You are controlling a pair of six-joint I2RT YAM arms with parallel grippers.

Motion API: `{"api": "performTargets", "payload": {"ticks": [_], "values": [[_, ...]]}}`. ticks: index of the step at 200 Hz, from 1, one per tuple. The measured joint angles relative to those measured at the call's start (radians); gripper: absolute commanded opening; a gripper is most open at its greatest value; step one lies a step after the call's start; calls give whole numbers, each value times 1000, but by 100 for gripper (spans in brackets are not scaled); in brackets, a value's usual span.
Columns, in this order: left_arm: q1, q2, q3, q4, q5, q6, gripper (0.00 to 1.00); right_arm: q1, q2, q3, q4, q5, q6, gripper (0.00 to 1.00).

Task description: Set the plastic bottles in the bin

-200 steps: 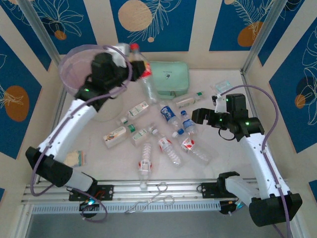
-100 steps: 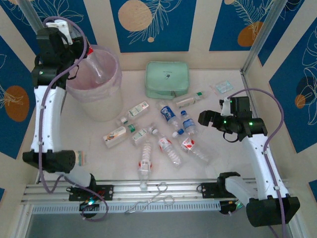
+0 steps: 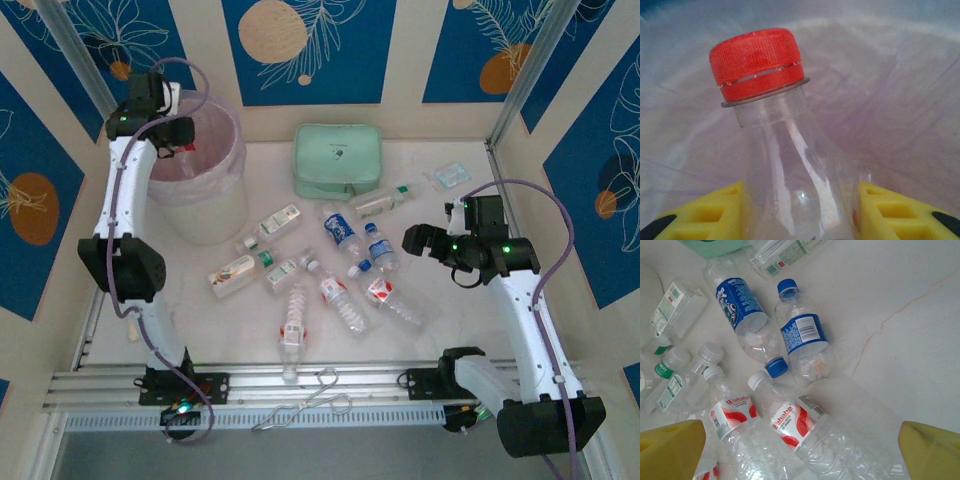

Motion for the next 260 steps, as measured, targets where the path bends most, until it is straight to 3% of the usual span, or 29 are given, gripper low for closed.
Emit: {"api": "performTargets", "payload": {"ticks": [82, 108, 134, 153, 199, 234, 260], "values": [[0, 79, -283, 150, 26, 27, 0, -1, 0, 0, 0, 25, 15, 99], [-1, 85, -301, 185, 26, 27, 49, -1, 0, 0, 2, 32, 23, 99], [-1, 87, -321, 232, 33, 34, 77, -1, 0, 0, 3, 33, 28, 99], [-2, 92, -338, 252, 39, 26, 90, -1, 0, 0, 1, 55, 40, 99], [-2, 77, -354, 241, 36, 30, 96, -1, 5, 0, -2, 134, 102, 99], [-2, -15, -343, 205, 13, 34, 99, -5, 68, 33, -42, 167, 235, 99], [-2, -114, -302, 177, -32, 45, 99, 76, 97, 70, -91, 218, 241, 99]]}}
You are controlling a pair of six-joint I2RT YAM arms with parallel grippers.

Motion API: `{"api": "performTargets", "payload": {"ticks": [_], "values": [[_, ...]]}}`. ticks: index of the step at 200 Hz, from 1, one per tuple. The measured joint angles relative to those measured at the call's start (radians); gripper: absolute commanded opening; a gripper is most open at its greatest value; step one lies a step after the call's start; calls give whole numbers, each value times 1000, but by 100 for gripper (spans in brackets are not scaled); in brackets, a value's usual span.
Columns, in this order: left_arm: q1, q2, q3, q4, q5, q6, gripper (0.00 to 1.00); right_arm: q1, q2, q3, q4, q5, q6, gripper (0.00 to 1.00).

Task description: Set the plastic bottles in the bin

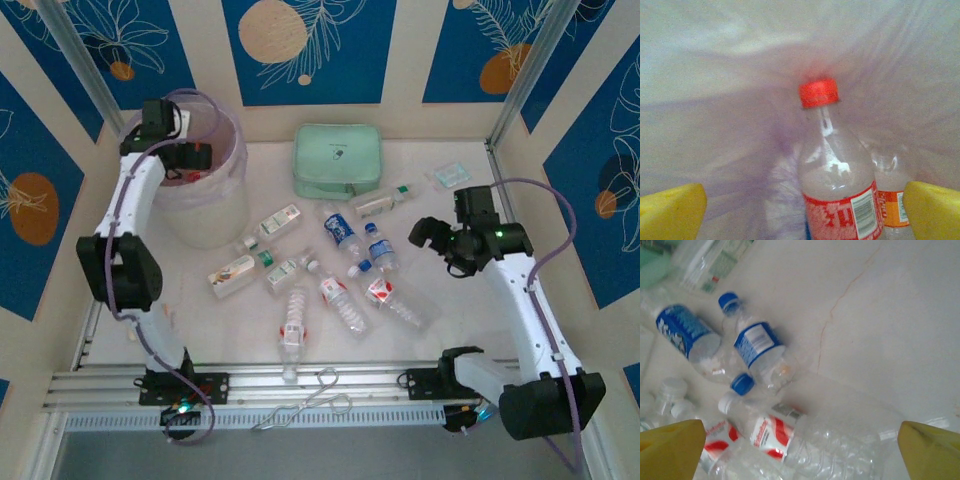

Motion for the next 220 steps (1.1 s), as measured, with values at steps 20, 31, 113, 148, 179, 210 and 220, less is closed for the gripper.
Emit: {"api": "performTargets", "payload": {"ticks": [20, 31, 113, 148, 179, 210, 220], "values": [[0, -80, 24, -14, -35, 1, 99, 74, 0, 4, -51, 5, -24, 99], [0, -124, 28, -22, -49, 0, 99, 97, 6, 0, -71, -18, -42, 99], [-56, -447, -29, -97, -37, -70, 99, 603, 234, 35, -33, -185, 2, 87], [-77, -515, -98, -97, 49, -108, 99, 860, 435, 108, 106, -207, 150, 83], [-77, -506, -126, -98, 70, -119, 99, 972, 620, 181, 179, -214, 231, 84], [-77, -509, -137, -97, 69, -126, 99, 998, 736, 181, 243, -213, 275, 81], [-77, -511, -140, -97, 69, -126, 99, 999, 754, 181, 254, -211, 286, 77]]}}
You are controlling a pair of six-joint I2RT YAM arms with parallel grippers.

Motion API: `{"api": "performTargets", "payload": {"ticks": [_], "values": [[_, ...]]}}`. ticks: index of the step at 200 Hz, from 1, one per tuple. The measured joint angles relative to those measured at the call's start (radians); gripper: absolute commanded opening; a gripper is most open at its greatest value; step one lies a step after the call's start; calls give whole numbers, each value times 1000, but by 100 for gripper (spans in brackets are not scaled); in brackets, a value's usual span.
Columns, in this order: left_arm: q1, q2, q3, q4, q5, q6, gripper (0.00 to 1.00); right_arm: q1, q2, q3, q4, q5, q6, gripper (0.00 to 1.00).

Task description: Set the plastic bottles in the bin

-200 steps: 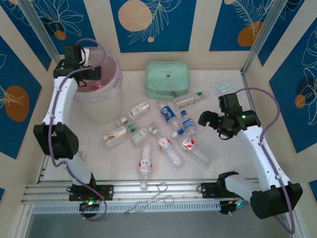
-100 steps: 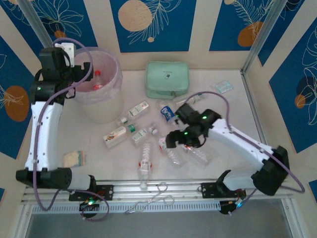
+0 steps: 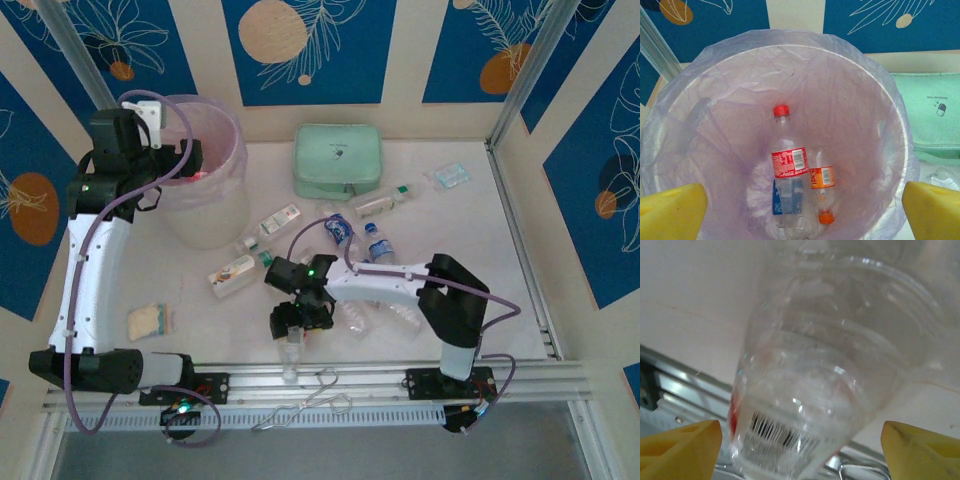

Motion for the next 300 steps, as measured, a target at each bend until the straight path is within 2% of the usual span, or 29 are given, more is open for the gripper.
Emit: {"api": "performTargets", "payload": {"ticks": [17, 41, 68, 86, 121, 140, 162, 201, 239, 262, 300], "values": [[0, -6, -6, 0, 0, 0, 99, 0, 10, 0, 12, 2, 4, 69], [0, -13, -14, 0, 0, -4, 99, 0, 11, 1, 24, 0, 19, 53], [-17, -15, -16, -5, -13, -10, 99, 4, 6, 1, 25, 6, 15, 52], [-59, -27, -16, -16, -37, -10, 99, 6, -18, -1, 16, 20, 12, 51], [-154, -86, -5, -42, -37, -16, 99, -15, -188, -10, 2, 13, -58, 48], [-237, -116, 11, -53, -21, -25, 99, -80, -325, -48, 40, -13, -149, 43], [-298, -149, -8, -43, 77, -69, 99, -195, -439, -90, 97, -39, -278, 43], [-343, -180, -147, 55, 251, -199, 99, -400, -499, -179, 223, -113, -518, 39], [-457, -120, -280, 213, 344, -301, 99, -551, -574, -258, 322, -267, -672, 38], [-536, -68, -335, 297, 354, -333, 99, -611, -621, -285, 367, -363, -707, 37], [-629, 35, -375, 429, 359, -380, 99, -631, -658, -287, 387, -452, -725, 37]]}}
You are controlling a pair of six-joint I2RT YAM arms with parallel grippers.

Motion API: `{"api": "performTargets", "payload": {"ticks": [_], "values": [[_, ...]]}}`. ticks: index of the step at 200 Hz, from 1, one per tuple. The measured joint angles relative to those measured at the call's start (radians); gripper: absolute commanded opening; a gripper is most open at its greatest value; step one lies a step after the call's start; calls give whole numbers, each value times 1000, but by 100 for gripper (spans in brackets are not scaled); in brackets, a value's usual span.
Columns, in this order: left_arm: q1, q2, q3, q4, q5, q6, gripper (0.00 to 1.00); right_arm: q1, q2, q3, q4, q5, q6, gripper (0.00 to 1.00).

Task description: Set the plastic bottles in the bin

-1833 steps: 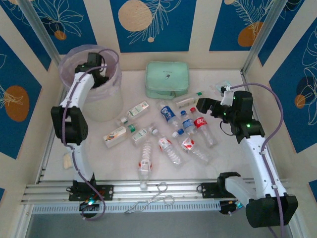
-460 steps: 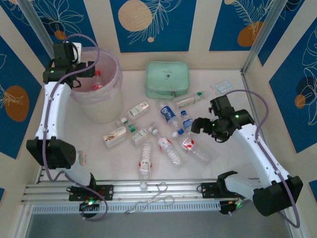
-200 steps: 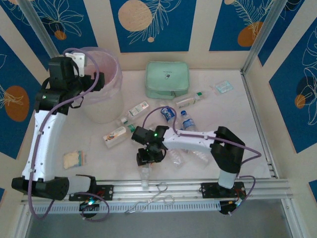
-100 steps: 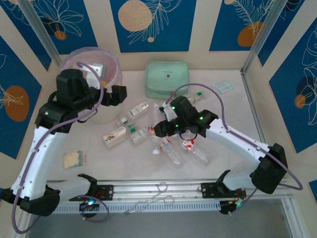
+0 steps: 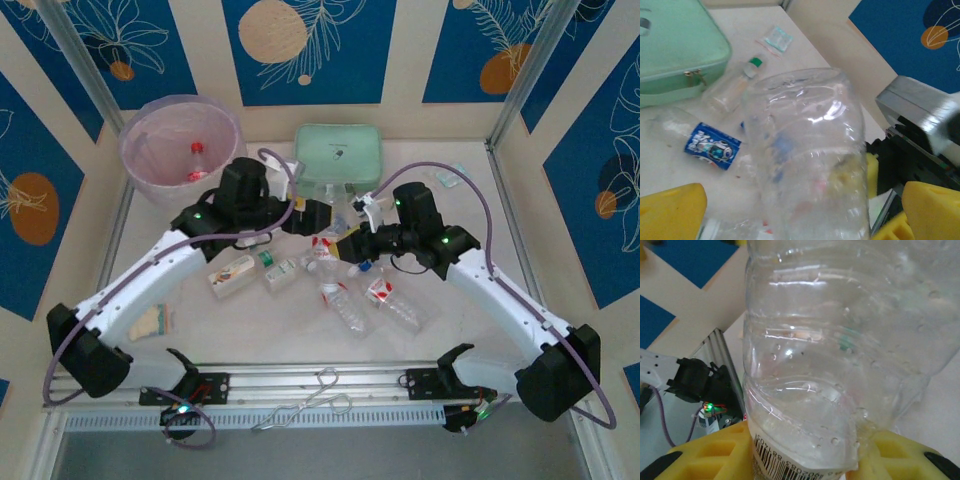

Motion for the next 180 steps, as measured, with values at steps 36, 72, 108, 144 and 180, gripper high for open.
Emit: {"api": "performTargets", "payload": {"ticks": [36, 72, 108, 144, 180], "values": [[-49, 71, 0, 56, -8, -22, 78, -11, -19, -16, 17, -15, -3, 35], [-60, 98, 1, 81, -16, -51, 58, -23, -20, -25, 27, -2, -2, 35], [-61, 105, 2, 88, -26, -54, 50, -29, -18, -25, 29, 14, 1, 38], [-61, 121, 13, 97, -30, -54, 49, -45, -18, -25, 25, 18, -5, 66], [-61, 151, 56, 71, -39, -44, 43, -64, -19, -24, -11, 51, -22, 95]]}}
